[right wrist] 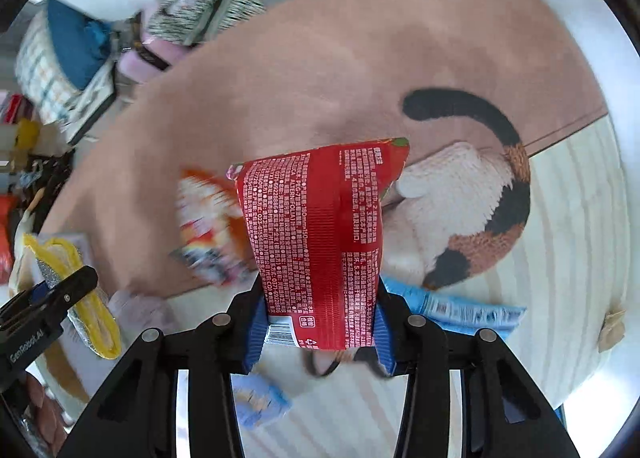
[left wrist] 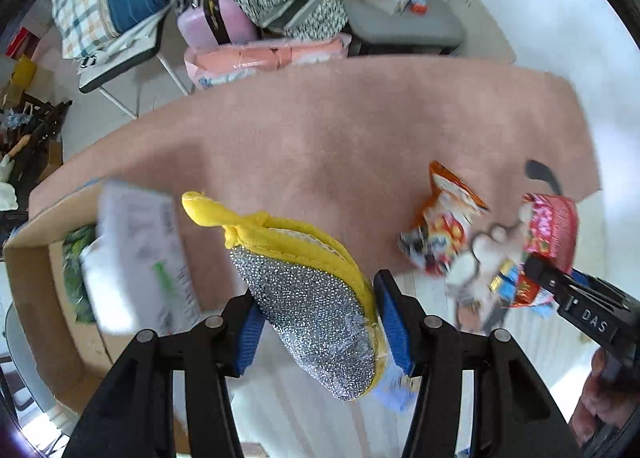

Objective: Organize soft objects
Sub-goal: 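Carry both items into the box and release them beside the other packs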

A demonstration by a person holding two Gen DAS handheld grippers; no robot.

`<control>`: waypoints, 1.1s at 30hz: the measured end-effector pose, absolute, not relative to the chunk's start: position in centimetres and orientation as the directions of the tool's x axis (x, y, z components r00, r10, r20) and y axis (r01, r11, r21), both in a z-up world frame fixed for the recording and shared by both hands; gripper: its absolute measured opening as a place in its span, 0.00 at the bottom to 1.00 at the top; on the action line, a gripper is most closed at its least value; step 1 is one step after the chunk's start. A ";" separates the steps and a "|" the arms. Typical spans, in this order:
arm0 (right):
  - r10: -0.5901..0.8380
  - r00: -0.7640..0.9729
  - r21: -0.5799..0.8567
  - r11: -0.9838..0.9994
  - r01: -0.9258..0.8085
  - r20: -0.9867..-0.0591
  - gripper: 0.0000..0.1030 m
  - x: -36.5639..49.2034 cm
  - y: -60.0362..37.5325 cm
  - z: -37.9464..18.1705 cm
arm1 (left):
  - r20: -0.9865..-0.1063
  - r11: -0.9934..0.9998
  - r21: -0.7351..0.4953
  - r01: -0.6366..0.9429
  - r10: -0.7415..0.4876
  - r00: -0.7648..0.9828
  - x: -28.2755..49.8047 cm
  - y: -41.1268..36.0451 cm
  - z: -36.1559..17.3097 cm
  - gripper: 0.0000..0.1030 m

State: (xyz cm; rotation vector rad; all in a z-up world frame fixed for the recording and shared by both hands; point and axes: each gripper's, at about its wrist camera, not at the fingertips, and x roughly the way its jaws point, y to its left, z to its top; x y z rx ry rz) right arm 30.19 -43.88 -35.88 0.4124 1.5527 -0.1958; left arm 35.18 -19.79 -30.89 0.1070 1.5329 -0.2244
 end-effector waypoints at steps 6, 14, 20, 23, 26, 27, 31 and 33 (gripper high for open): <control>0.205 0.091 0.220 0.947 0.232 -0.975 0.45 27.7 -35.5 -29.1 | -0.989 0.978 -0.103 0.180 -0.120 0.081 30.5 -11.0 -25.9 0.48; 0.329 0.097 0.333 0.943 0.027 -0.939 0.45 24.8 -17.1 -24.4 | -0.998 0.999 -0.029 0.037 -0.031 0.063 29.3 5.4 -26.3 0.48; 0.312 0.013 0.311 0.950 -0.040 -0.950 0.45 25.0 -4.9 -27.5 | -1.000 1.000 0.020 -0.017 0.020 0.011 31.5 14.4 -28.9 0.49; 0.271 -0.039 0.272 0.962 -0.027 -0.962 0.45 25.7 -1.5 -30.1 | -0.999 0.999 0.038 -0.019 0.038 -0.010 33.2 16.3 -30.5 0.49; 0.233 -0.083 0.234 0.972 -0.007 -0.969 0.45 26.4 -0.1 -32.6 | -0.998 0.999 0.044 -0.010 0.044 -0.043 35.5 17.9 -32.6 0.49; 0.218 -0.095 0.220 0.975 -0.008 -0.971 0.45 26.7 0.3 -33.2 | -0.998 0.999 0.044 -0.010 0.043 -0.051 36.2 18.1 -33.3 0.49; 0.174 -0.124 0.176 0.984 -0.003 -0.977 0.45 27.2 0.6 -35.2 | -0.995 0.998 0.055 0.017 0.056 -0.080 38.5 18.3 -35.6 0.49; 0.160 -0.139 0.161 0.987 0.003 -0.977 0.45 27.3 0.8 -36.0 | -0.994 0.998 0.055 0.021 0.057 -0.096 39.4 18.3 -36.7 0.49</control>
